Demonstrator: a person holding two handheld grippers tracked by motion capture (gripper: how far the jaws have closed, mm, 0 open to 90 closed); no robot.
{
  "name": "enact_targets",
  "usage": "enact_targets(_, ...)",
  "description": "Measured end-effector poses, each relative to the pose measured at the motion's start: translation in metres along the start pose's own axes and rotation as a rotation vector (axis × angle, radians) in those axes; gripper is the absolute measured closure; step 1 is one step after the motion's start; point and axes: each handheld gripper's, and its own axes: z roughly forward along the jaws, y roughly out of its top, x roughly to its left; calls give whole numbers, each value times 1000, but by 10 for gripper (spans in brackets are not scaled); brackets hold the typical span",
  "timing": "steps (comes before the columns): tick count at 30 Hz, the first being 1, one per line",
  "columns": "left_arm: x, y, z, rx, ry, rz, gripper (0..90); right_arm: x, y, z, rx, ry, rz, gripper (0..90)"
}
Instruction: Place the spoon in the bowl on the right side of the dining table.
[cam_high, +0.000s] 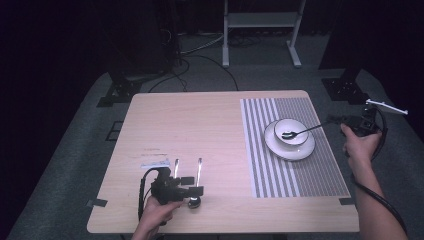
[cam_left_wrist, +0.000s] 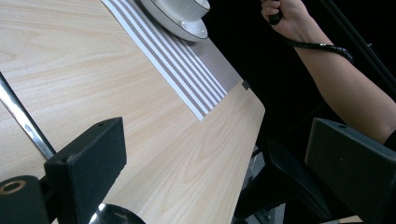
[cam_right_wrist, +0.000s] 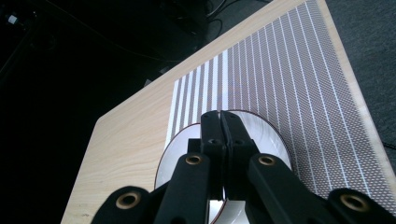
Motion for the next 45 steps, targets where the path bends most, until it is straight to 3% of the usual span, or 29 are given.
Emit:
enact_targets(12,1,0,0,3,0,2,38,-12,-5,4,11,-15,14,887)
enact_targets(25,1,0,1,1,1,-3,38,-22,-11,7,20,4,36,885)
enact_targets(35,2,0,0,2,2,-2,38,-22,-12,10,31,23,37,766)
enact_targets(39,1,0,1,2,1,-2,38,-24,-13,8,30,27,38,677)
enact_targets(42,1,0,1,3,1,-3,38,-26,-14,6,42,43,44,560)
enact_targets(45,1,0,1,4,2,-2,38,-28,-16,5,42,48,42,532)
